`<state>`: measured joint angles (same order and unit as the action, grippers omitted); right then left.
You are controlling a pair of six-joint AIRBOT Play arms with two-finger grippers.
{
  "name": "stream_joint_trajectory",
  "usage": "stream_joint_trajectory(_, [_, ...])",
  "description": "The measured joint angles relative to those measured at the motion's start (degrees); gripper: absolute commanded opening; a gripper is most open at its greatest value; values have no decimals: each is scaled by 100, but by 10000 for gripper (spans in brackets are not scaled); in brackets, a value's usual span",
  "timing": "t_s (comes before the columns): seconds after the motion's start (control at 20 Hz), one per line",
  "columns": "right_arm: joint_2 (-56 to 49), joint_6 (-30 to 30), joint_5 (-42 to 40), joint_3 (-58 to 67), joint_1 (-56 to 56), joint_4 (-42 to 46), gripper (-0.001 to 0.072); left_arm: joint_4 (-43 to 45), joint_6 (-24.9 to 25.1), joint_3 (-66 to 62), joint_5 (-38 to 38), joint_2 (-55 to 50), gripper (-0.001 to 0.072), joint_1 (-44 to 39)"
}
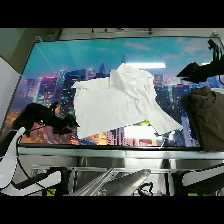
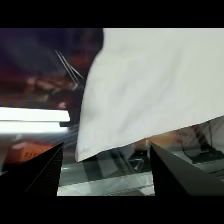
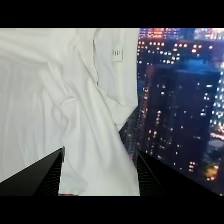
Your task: Fold the shirts.
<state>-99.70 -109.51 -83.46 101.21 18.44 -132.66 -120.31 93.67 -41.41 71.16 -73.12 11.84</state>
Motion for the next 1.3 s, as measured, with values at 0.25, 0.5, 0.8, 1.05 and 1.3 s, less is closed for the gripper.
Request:
stream_joint_trajectory(0.25, [0, -74, -55, -35, 35, -15, 496, -564, 111, 391, -494, -391, 318, -352])
stream_joint_trajectory(0.5, [15, -105, -269, -39, 55, -28, 453, -387, 286, -284, -817, -772, 13, -496])
stream_joint_trajectory(0.8, [205, 46, -341, -540, 79, 2, 453, 579, 140, -1368, -162, -365, 13, 393])
stream_joint_trajectory(1.05, [387, -24, 450, -2341, -568, 4, 465, 846, 396, -1456, 70, -273, 13, 1040])
stream_joint_trajectory(1.3, [212, -146, 1344, -3486, -1659, -177, 465, 909, 501, -1545, 116, -341, 13, 1169])
